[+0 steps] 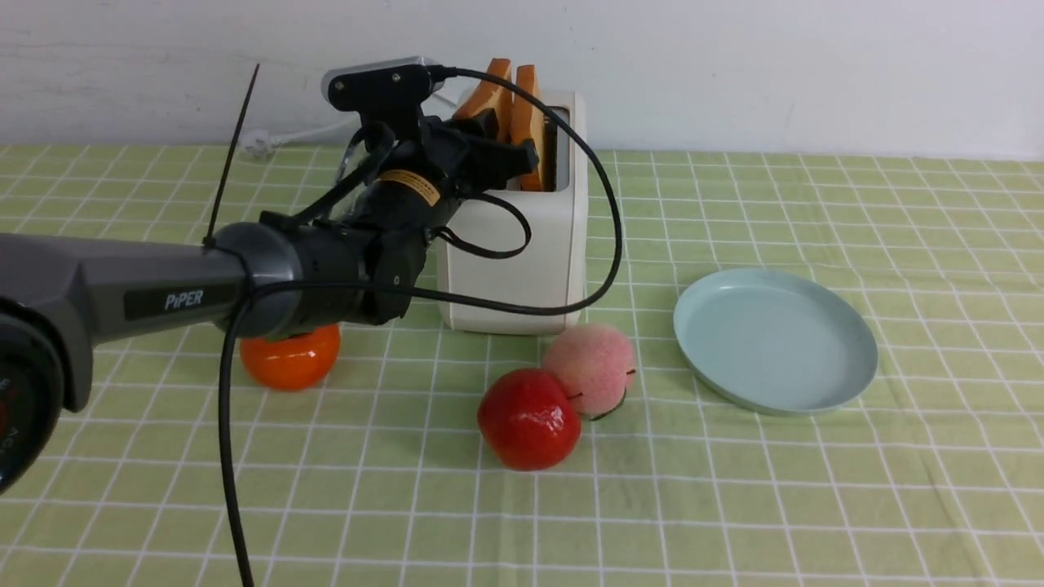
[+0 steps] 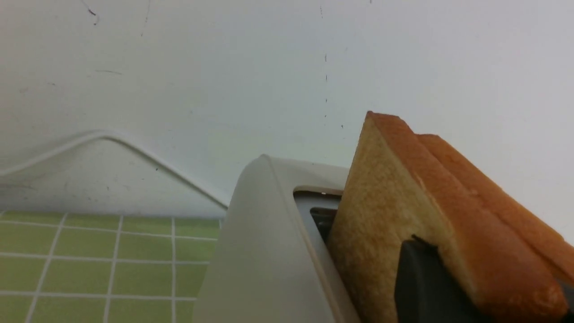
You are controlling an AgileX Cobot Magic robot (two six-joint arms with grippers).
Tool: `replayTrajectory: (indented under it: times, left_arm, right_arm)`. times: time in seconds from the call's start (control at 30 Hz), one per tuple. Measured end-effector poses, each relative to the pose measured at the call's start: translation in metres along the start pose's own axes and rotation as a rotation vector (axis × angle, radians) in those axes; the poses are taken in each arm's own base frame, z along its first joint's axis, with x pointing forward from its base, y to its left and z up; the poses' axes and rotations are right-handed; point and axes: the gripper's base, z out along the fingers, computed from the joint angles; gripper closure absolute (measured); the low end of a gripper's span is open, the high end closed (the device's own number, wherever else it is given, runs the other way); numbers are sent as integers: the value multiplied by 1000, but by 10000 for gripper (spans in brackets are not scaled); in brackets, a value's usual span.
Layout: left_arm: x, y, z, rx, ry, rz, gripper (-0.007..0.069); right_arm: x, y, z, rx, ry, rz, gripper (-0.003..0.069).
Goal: Take toasted bread from bread machine on green coffee tablecloth place on plate.
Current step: 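Reach for a toast slice standing in the toaster with the left gripper, then place the slice of bread on the plate with the left gripper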
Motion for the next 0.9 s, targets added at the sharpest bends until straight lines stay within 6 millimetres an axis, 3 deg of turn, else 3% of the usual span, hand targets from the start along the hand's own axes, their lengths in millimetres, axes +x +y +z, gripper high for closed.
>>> replayTrajectory:
  times: [0.1,0.23,0.33,0.43,0.5,0.6,0.73,0.9]
  left_arm:
    - [-6,-1,-1,-5,-9,0,516]
    - [-54,-15,-13,19,-127,48,516]
    - [-108,-31,-34,61,-284,92,516]
    - [-142,-47,-52,128,-361,89,516]
    - [-152,-64,-61,207,-344,51,516]
    - [-140,-92,-68,332,-190,-34,516]
    - [-87,-135,-74,453,160,-38,516]
    - [-43,-156,-72,522,349,-62,516]
  right_arm:
    - [-1,-1,0,7,-14,3,592]
    - [-2,-1,0,12,-25,10,591]
    - [-2,-1,0,12,-25,9,591]
    - [-2,-1,0,9,-21,10,591]
    - [-2,0,0,5,-17,10,591]
    - [-1,0,0,-3,-9,11,591]
    - [3,3,0,-32,29,10,591]
    - [7,6,-1,-71,81,5,591]
